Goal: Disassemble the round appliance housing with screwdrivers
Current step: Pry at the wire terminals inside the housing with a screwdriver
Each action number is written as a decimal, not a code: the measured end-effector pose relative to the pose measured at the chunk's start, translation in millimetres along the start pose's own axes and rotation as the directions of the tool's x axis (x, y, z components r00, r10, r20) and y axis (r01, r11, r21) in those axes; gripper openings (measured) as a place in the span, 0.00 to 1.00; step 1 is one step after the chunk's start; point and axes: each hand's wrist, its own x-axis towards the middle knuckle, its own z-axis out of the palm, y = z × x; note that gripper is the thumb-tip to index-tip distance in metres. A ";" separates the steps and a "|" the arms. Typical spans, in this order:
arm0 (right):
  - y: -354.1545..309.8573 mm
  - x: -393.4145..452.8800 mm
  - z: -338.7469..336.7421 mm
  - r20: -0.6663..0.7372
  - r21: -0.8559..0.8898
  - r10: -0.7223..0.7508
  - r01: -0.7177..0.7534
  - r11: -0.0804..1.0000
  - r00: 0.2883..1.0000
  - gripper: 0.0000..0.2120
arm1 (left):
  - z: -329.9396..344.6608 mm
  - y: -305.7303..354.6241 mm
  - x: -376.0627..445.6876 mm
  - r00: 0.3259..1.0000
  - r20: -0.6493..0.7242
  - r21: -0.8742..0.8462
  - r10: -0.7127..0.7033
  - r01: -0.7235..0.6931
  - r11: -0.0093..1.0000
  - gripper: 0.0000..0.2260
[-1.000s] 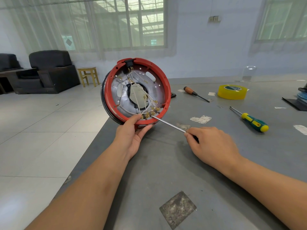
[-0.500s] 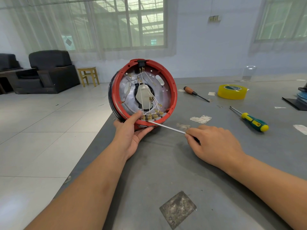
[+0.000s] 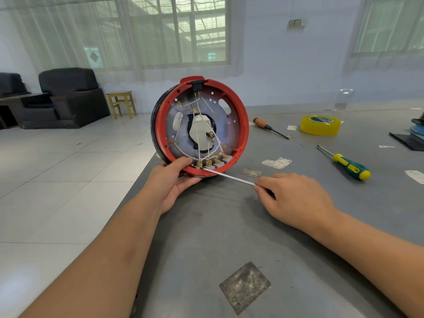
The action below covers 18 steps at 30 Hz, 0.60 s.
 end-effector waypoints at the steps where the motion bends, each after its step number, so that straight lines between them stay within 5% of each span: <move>1: 0.4 0.3 -0.2 0.003 0.003 0.000 0.000 1.000 1.000 0.17 | 0.1 -1.2 0.5 1.000 -0.005 0.001 -0.002 0.002 1.000 0.10; 18: 9.9 5.7 1.2 0.096 -0.003 0.004 -0.004 1.000 0.995 0.17 | 11.9 -12.2 2.4 0.995 -0.086 0.177 0.055 -0.039 0.983 0.15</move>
